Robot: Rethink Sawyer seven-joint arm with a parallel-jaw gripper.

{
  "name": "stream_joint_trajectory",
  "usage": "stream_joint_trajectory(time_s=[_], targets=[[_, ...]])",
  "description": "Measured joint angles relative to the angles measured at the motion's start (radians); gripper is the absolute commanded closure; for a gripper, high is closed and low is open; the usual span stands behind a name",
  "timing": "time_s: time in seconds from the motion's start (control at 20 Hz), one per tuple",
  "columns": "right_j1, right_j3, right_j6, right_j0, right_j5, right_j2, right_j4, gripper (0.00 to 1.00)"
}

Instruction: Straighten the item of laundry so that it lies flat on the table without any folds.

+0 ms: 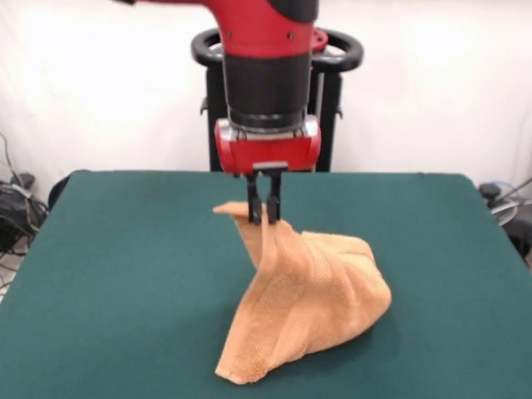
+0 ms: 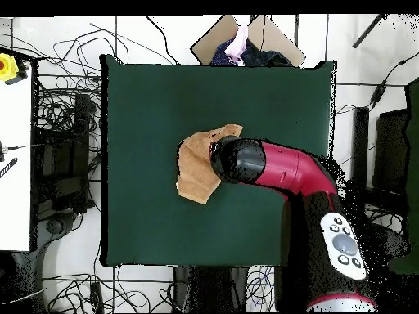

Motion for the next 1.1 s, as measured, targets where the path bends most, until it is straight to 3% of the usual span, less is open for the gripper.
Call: stream_joint_trajectory(time_s=[0.65, 1.1], targets=[[-0.072, -0.002, 0.0, 0.052, 0.002, -0.101, 0.0, 1.0], [-0.044, -0.057, 0.003, 0.2, 0.002, -0.267, -0.054, 1.0]])
